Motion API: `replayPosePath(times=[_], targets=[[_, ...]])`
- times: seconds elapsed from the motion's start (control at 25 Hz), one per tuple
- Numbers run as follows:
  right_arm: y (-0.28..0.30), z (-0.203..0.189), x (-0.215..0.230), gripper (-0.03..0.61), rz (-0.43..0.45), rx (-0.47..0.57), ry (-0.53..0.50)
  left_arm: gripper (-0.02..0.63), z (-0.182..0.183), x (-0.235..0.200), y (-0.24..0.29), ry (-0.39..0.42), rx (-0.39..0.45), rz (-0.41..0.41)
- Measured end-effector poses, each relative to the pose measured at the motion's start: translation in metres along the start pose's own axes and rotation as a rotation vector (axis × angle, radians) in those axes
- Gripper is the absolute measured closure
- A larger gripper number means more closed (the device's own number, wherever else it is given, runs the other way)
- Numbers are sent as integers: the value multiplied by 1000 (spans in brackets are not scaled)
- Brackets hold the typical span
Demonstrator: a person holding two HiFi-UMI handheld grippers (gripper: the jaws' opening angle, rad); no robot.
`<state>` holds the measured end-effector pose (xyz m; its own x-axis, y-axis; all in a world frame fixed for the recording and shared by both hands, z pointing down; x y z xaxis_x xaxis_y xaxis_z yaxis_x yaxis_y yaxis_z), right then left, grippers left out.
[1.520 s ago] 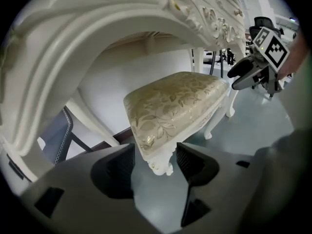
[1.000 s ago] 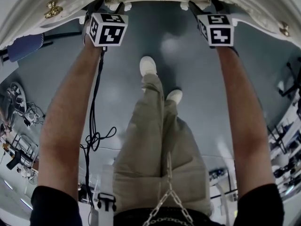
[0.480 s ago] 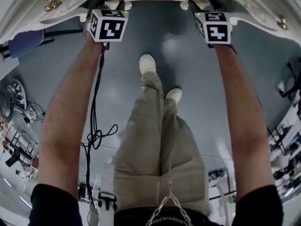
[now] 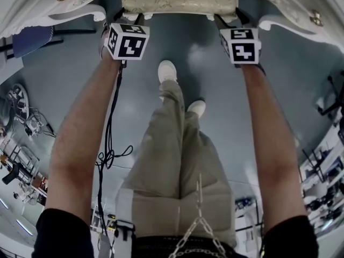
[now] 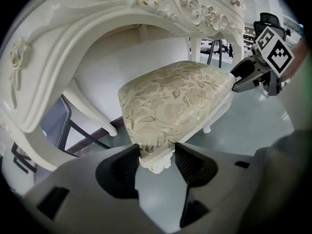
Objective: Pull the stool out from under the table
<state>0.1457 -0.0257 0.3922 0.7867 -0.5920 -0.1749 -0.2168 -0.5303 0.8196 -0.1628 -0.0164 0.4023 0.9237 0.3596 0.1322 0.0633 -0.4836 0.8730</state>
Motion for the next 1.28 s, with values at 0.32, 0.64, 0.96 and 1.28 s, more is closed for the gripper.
replayPosePath(times=[0.32, 0.64, 0.96, 1.28], targets=[[2, -22, -22, 298, 39, -29, -16, 383, -37, 10, -2, -20, -38, 4], [8, -32, -26, 298, 60, -45, -44, 385, -53, 18, 0, -46, -63, 0], [6, -52, -40, 305, 82, -60, -40, 387, -73, 26, 1, -44, -82, -1], [14, -66, -55, 309, 96, -59, -6, 388, -82, 21, 10, -36, -92, 20]])
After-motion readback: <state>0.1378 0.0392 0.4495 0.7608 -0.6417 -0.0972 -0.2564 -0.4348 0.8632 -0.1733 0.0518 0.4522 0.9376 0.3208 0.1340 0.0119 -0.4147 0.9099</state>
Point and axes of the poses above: the fingertips, and each gripper's own axes: y forward along the fingers, x to its right, z out of its top, the point moved 9 cm from there along -y, backward along the fingers, and after that the axes turned 8 degrees about -y, right-handed, at the moved point
